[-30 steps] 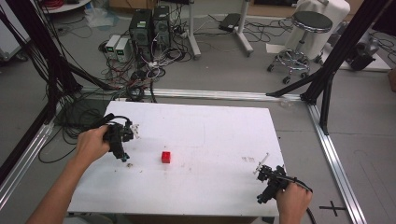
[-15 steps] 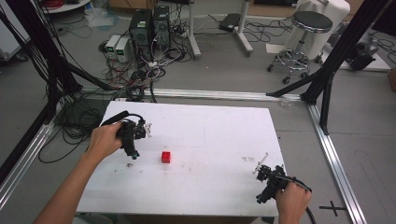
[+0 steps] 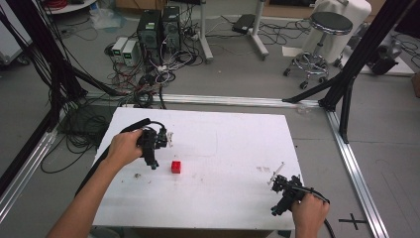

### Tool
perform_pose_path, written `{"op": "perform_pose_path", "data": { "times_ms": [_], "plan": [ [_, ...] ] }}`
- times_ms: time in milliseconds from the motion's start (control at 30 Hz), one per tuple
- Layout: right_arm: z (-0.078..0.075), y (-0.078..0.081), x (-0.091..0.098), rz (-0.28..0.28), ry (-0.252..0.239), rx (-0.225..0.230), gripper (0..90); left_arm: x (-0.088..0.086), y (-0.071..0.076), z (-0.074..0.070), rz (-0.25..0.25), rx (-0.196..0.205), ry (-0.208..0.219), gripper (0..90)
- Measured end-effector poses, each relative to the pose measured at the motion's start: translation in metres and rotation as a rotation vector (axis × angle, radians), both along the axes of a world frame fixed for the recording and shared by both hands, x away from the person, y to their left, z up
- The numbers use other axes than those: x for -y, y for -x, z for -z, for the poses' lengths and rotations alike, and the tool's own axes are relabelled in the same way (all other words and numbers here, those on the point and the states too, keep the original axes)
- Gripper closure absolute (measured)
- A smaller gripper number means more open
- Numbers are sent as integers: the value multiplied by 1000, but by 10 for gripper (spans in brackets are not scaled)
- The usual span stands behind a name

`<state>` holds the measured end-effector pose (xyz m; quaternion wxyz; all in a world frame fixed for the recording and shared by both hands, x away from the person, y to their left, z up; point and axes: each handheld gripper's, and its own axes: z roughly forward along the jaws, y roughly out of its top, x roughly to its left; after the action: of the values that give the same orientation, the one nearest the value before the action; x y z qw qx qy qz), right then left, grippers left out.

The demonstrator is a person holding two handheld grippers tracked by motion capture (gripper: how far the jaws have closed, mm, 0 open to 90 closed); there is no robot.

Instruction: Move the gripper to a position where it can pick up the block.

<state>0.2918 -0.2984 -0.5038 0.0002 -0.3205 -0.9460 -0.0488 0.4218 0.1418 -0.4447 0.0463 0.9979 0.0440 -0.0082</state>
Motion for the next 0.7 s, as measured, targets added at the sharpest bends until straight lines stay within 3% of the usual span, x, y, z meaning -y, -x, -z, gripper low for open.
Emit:
{"op": "perform_pose_path", "data": {
  "times_ms": [267,700],
  "plan": [
    [1,0,-2,-8,-2,0,25,13,-3,12,8,-22,-5,234],
    [4,-1,-4,-15,-1,-5,26,46,-5,28,85,-38,-40,233]
  ]
}}
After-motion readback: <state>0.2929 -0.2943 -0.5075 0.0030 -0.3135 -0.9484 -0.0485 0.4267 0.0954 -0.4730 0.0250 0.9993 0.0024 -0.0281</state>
